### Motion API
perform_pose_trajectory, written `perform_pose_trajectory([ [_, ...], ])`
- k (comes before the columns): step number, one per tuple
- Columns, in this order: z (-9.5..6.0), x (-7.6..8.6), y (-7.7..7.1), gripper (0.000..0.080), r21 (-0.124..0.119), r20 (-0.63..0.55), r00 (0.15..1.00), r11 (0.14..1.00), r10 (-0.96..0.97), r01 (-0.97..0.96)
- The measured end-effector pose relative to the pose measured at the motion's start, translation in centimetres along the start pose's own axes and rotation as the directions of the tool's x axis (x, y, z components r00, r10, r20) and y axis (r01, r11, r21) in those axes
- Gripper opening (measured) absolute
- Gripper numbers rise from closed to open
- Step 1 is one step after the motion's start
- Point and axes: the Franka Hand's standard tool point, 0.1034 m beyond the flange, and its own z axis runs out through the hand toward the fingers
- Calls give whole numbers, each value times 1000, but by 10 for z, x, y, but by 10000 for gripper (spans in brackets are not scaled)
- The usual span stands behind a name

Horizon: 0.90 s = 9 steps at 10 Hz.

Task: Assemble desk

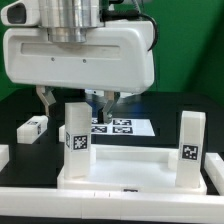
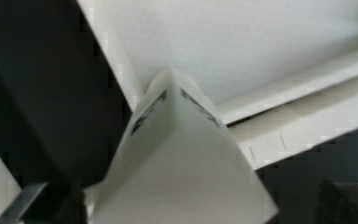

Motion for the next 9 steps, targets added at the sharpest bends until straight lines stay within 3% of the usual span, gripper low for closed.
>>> perform_pose_trajectory([
  [3,0,0,1,649,0,0,979,979,-206,206],
  [4,0,2,1,649,-10,-12,959,959,-282,282],
  [5,3,4,0,649,-38,-39,931,932,-363,361],
  [9,4,7,3,649,-74,-40,762,763,-646,643],
])
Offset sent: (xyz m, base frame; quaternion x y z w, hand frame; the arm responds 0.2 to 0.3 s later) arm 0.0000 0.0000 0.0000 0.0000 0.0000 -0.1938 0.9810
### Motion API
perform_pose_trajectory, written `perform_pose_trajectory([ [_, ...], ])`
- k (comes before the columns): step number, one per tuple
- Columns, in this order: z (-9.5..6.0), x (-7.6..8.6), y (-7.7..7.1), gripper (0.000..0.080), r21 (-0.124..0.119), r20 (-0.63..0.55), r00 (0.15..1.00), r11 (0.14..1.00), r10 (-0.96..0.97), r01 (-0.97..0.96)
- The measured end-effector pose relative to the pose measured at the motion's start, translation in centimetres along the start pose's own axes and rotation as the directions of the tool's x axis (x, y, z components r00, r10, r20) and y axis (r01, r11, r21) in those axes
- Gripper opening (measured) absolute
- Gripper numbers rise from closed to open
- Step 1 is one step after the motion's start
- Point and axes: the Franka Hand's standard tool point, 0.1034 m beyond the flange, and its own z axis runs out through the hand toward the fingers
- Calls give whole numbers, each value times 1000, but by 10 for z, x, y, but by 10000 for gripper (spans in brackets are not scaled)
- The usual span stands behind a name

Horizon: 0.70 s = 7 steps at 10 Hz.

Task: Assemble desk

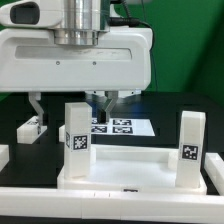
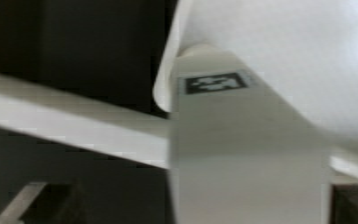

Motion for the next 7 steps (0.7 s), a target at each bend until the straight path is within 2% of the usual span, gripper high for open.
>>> perform_pose_trajectory([
  [3,0,0,0,646,0,0,1000,1000,-4,4],
  [4,0,0,0,444,0,0,1000,1000,-4,4],
  [5,1,0,-1,444,1,0,1000,1000,5,-5],
  [6,1,0,0,290,1,0,1000,1000,17,-17],
  [7,1,0,0,290,1,0,1000,1000,30,-30],
])
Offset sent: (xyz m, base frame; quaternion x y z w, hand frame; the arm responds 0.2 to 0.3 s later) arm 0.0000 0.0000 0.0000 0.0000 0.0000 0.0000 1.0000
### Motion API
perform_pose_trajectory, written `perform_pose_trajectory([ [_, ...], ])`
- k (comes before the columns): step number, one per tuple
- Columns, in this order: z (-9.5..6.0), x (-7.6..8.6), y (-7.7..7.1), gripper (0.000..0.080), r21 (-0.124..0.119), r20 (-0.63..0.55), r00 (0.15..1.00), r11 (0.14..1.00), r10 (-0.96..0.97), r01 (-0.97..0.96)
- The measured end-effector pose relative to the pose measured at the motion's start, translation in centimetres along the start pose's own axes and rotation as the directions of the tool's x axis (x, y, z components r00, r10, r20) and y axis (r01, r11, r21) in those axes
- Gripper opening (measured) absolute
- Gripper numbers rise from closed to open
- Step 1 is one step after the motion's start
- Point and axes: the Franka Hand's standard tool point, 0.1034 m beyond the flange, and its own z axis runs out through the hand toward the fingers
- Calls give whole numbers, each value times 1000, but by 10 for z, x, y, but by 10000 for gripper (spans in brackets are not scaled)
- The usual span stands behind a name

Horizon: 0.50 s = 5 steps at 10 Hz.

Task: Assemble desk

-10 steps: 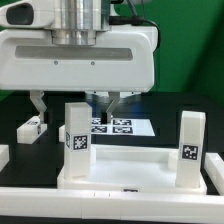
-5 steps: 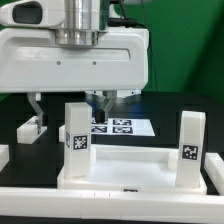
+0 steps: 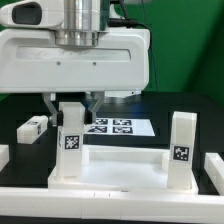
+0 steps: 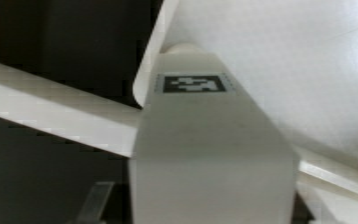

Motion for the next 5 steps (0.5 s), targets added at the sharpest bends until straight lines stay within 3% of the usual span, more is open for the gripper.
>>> perform_pose_trajectory([
  [3,0,0,0,290,1,0,984,984,180,-180],
  [5,0,-1,2,290,17,-1,923,922,386,-386],
])
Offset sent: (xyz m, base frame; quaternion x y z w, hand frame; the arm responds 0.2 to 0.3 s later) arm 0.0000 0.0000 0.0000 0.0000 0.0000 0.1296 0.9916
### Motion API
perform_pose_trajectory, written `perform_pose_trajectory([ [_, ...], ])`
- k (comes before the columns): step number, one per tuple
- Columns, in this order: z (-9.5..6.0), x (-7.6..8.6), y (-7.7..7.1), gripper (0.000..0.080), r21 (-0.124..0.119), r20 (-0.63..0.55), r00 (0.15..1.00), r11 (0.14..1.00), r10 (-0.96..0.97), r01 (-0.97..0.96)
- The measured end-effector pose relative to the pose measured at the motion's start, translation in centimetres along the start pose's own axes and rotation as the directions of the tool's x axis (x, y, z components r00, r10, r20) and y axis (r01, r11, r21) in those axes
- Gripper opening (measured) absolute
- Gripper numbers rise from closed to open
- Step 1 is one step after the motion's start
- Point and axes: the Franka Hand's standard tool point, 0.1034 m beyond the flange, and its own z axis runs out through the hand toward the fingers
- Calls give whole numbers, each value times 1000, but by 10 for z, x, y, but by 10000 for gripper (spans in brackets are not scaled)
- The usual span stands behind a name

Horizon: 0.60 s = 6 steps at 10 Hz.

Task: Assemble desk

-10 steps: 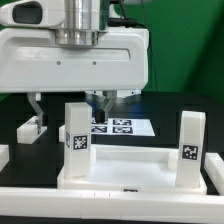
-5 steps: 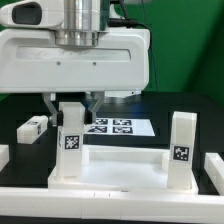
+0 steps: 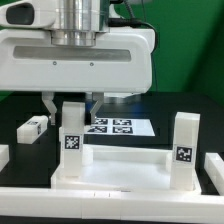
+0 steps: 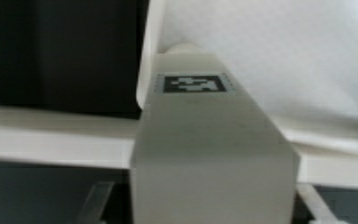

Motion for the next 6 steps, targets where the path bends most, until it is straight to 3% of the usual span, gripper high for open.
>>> perform_pose_trajectory([
  [3,2,-1,0,290,16,4,966,966,257,-257],
  [6,3,-1,-2,290,20,10,854,854,520,-520],
])
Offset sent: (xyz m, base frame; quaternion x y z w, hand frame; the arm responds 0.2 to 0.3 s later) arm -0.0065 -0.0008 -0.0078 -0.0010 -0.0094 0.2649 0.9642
